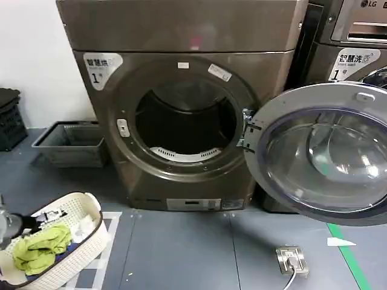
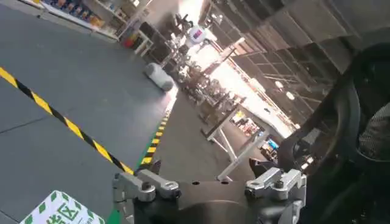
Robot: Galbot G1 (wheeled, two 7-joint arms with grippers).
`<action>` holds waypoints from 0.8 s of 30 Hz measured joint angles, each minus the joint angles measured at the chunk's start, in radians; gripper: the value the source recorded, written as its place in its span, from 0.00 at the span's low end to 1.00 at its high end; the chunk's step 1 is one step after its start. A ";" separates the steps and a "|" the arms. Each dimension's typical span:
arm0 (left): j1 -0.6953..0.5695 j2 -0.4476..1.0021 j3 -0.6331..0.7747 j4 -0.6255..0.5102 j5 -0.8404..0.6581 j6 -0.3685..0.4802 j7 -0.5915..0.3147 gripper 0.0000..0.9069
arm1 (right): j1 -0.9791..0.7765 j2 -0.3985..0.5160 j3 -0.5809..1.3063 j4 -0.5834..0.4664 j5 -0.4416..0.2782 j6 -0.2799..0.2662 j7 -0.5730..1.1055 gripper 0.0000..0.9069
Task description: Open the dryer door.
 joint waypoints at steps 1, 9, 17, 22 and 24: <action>0.001 -0.003 0.000 0.012 0.001 0.000 0.000 1.00 | 0.001 0.000 -0.002 0.000 0.000 0.000 0.000 1.00; 0.006 -0.013 -0.016 0.079 0.021 0.000 -0.003 1.00 | 0.004 -0.001 -0.006 -0.001 -0.001 0.001 -0.001 1.00; 0.014 -0.018 -0.023 0.105 -0.006 0.000 -0.021 1.00 | 0.005 -0.002 -0.006 -0.010 0.000 0.005 -0.002 1.00; 0.018 -0.021 -0.031 0.118 -0.028 0.000 -0.043 1.00 | 0.006 -0.004 0.002 -0.012 0.023 0.008 -0.014 1.00; 0.020 -0.021 -0.031 0.121 -0.030 0.000 -0.043 1.00 | 0.006 -0.002 0.009 -0.011 0.037 0.014 -0.035 1.00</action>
